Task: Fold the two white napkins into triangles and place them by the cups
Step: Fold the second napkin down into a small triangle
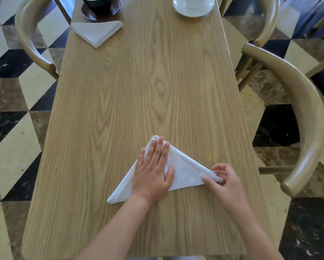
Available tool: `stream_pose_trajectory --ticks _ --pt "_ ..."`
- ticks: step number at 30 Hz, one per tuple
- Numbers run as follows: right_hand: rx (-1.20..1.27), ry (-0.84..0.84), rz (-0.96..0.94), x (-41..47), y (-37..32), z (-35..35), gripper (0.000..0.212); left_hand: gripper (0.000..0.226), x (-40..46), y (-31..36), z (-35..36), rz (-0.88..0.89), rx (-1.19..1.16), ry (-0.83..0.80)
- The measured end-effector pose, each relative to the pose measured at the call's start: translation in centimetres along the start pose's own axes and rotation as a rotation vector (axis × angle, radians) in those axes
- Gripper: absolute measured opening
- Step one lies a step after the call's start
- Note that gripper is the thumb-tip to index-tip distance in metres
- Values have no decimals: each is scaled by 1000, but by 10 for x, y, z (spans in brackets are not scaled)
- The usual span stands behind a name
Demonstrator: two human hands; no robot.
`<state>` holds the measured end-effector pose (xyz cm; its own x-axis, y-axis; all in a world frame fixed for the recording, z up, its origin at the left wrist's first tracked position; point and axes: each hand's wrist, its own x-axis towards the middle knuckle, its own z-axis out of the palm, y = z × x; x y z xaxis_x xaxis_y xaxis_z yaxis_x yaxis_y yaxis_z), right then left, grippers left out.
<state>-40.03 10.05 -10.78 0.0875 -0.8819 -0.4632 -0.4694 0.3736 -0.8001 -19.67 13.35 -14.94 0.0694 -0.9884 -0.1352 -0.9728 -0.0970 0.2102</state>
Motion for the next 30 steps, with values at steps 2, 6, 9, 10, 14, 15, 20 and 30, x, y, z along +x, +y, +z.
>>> stream_pose_trajectory --ticks 2,6,9,10,14,15,20,30 --pt "48 -29 60 4 -3 5 33 67 0 0 -1 0 0 -2" --pt "278 -63 84 10 -10 3 20 66 1 1 -1 -1 -15 11" --pt "481 -49 163 10 -10 3 13 67 1 0 1 6 -21 23" --pt "549 -30 197 8 -10 6 11 67 1 0 2 7 -18 28" --pt "742 140 243 0 -10 22 12 68 1 -1 4 9 -17 35" --pt "790 165 234 -3 -10 26 13 68 1 -1 5 7 -16 38" --pt "694 118 155 -6 -14 34 14 67 2 6 5 -70 -30 61" --pt "535 208 -136 -14 -50 55 19 63 17 27 10 -213 -62 113"
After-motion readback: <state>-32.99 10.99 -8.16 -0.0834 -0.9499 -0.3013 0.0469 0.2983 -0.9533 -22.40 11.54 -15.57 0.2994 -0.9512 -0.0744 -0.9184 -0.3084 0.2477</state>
